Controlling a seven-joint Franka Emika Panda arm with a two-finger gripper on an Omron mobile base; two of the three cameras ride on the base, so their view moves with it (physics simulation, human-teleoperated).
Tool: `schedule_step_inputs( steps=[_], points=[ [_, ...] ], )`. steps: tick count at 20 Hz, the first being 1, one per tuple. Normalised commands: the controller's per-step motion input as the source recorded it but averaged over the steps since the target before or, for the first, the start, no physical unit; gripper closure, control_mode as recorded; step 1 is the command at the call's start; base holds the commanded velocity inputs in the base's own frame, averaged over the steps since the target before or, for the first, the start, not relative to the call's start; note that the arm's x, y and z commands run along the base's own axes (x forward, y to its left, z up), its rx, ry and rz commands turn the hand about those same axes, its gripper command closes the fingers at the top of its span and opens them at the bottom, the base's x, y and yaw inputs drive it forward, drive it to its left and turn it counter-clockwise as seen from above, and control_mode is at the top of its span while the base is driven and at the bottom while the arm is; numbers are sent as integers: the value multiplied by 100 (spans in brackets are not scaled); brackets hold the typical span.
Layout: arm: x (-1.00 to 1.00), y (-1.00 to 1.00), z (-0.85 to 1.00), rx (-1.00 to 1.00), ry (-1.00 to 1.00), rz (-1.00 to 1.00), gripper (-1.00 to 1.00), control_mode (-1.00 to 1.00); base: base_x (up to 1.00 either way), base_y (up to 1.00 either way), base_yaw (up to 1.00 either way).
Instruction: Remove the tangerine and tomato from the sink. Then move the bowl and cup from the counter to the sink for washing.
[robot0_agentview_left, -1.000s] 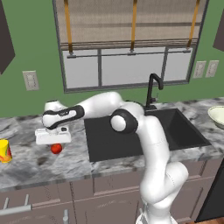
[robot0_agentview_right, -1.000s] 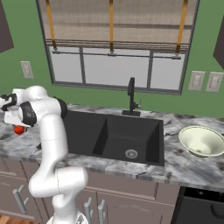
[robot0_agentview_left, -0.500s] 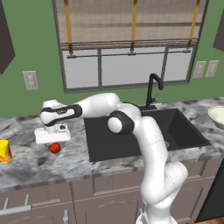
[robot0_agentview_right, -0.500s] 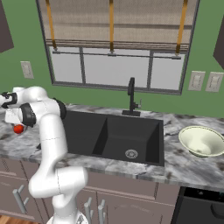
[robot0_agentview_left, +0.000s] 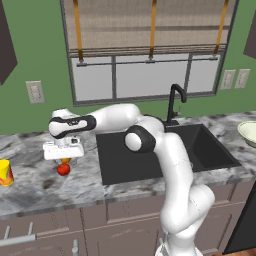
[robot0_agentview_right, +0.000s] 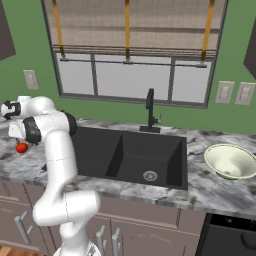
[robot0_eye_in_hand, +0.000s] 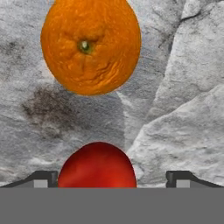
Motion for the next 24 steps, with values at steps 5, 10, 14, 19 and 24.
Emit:
schedule_step_inputs(
  steps=[5, 10, 14, 19, 24],
  points=[
    [-11, -20, 28, 0, 0, -8, -100, -100, 0, 0, 0],
    [-16, -17, 27, 0, 0, -5, -100, -100, 0, 0, 0],
    [-27, -16, 20, 0, -2, -2, -100, -100, 0, 0, 0],
    [-33, -8, 17, 0, -5, -3, -100, -100, 0, 0, 0],
    [-37, -4, 18, 0, -12, -1, -100, -100, 0, 0, 0]
  ],
)
